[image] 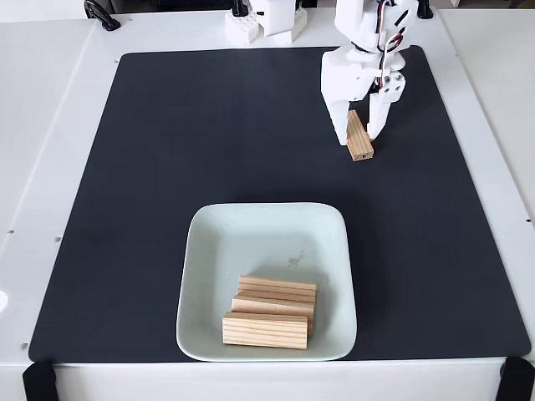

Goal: Pick up the wooden block and place them on the plate.

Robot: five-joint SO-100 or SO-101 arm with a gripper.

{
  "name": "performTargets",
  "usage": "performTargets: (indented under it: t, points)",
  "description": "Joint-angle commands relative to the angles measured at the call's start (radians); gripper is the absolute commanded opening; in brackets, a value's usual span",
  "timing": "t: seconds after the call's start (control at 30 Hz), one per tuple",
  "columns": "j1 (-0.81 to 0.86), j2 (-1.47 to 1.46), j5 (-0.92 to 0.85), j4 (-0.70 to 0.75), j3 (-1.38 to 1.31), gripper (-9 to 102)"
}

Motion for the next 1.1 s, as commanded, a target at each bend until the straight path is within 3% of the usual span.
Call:
performTargets:
  t: [0.0,0.3,0.5,0.8,1.07]
  points:
    - [0.005,-0.006,0.005,-0.006,-0.002,0]
    - [0.011,0.020,0.009,0.008,-0.002,0]
    - [0.011,0.187,0.011,0.008,0.061,0]
    - [0.002,0.649,0.017,-0.005,0.460,0]
    - [0.049,0.879,0.276,-0.021,0.601,0]
